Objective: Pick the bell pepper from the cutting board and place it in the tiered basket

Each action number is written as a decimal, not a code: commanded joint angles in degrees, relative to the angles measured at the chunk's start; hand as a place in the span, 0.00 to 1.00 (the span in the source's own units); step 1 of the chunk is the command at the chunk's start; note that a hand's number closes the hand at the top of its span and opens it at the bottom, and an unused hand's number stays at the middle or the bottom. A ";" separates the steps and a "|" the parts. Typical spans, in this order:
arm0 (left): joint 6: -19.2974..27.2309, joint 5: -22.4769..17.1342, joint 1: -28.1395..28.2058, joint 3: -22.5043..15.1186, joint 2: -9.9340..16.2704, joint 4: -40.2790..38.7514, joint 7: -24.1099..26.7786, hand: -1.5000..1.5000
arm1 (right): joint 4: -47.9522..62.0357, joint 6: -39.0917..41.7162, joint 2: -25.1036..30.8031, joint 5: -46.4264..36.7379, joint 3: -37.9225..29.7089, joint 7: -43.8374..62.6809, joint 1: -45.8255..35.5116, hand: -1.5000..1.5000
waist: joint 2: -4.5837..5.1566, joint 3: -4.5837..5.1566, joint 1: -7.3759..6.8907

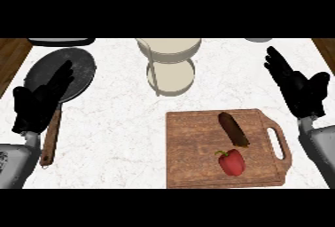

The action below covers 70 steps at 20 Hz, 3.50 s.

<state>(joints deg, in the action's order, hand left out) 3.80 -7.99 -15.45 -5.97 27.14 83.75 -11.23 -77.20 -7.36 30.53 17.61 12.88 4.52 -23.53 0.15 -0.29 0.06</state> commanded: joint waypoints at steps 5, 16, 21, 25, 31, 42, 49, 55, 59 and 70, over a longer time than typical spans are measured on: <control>1.61 -1.88 9.06 4.07 -0.12 -4.87 0.80 0.50 | 2.19 21.71 -12.09 18.80 0.87 -11.94 11.67 1.00 | 1.02 -0.33 -2.27; -1.04 -4.41 17.67 5.32 -0.88 -7.23 3.64 0.50 | -1.83 8.56 1.73 -14.63 2.00 -30.07 22.97 0.00 | -0.74 0.71 0.63; -2.56 -5.36 17.35 6.82 -0.22 -7.37 4.82 0.50 | -6.81 6.59 7.21 -23.71 6.24 -20.13 22.37 0.00 | -0.37 0.47 0.06; -1.55 -4.50 18.74 6.58 -1.75 -7.50 6.17 0.50 | -15.38 17.00 13.35 -23.59 10.15 -12.12 22.97 0.00 | -0.41 0.47 0.01; -4.94 -4.53 20.15 8.38 -1.33 -8.69 8.29 0.50 | -27.54 20.72 8.49 -21.95 9.87 7.79 16.98 0.00 | -0.22 0.36 -0.23; -3.95 -1.25 14.97 8.57 -3.78 -9.72 3.70 0.50 | -30.58 32.13 7.58 -21.51 8.39 24.22 16.18 0.00 | -0.14 0.31 0.09; -5.52 -0.65 18.94 10.07 -4.39 -3.23 1.83 0.50 | -27.55 36.93 3.88 -23.43 3.34 26.77 15.16 0.00 | -0.16 0.28 -0.34; -2.83 3.30 13.64 9.86 -8.02 -9.39 2.71 0.50 | -23.18 39.55 2.39 -28.17 1.46 16.97 20.50 0.00 | -0.08 0.27 0.01; -8.90 1.64 16.96 14.40 -5.28 -12.58 9.25 0.50 | -26.81 43.26 2.00 -27.29 -2.03 16.28 24.07 0.00 | -0.17 0.29 0.08; -5.33 6.57 19.90 12.60 -11.69 -3.88 3.98 0.50 | -19.65 43.64 -6.88 -37.44 -2.86 10.48 20.81 0.00 | -0.18 0.28 -0.19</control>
<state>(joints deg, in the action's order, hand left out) -3.22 -3.68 1.88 7.77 18.28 77.45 -7.73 -97.41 35.79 25.97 -17.78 10.43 16.03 -2.47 -0.01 -0.02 -0.07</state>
